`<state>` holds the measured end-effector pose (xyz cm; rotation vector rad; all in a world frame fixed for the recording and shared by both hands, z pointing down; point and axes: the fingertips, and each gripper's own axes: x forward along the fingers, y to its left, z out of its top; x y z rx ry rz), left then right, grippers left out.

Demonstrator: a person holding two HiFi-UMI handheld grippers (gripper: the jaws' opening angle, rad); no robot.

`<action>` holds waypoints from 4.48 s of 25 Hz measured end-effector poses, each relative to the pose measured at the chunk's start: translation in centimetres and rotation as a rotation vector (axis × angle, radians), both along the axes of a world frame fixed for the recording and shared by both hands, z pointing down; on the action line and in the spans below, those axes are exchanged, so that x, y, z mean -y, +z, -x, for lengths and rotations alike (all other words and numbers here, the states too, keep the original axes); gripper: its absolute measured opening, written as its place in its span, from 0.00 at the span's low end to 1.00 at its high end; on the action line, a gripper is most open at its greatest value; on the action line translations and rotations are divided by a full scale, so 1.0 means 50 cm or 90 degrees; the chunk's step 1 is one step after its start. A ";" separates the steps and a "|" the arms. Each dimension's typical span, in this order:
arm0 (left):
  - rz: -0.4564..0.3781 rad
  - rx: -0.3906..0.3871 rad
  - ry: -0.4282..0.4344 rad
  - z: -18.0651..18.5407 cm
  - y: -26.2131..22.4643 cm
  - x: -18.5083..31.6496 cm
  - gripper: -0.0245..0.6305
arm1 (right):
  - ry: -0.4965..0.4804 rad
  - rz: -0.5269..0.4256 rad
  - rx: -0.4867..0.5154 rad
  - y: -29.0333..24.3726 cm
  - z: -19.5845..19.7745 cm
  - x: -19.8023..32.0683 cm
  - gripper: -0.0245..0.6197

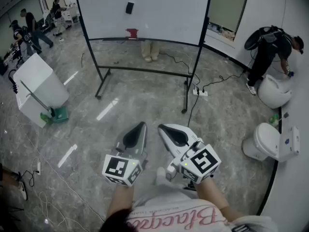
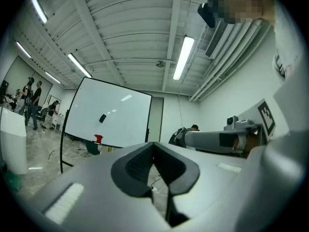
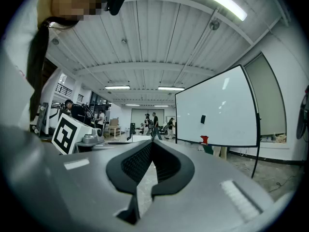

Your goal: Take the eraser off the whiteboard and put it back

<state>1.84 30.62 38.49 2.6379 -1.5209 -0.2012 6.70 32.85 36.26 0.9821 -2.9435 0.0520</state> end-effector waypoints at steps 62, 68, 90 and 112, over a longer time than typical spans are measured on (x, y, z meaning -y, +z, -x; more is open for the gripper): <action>-0.064 0.012 0.056 0.162 -0.070 0.836 0.04 | 0.060 -0.029 0.022 -0.040 0.173 0.861 0.04; -0.076 0.039 0.060 0.189 -0.082 0.943 0.04 | 0.065 -0.027 0.009 -0.032 0.202 0.951 0.04; -0.161 0.183 -0.062 0.271 -0.200 1.486 0.24 | -0.021 -0.093 0.019 -0.135 0.285 1.456 0.04; -0.091 0.258 -0.154 0.323 -0.211 1.729 0.41 | 0.123 -0.069 0.097 -0.179 0.280 1.640 0.04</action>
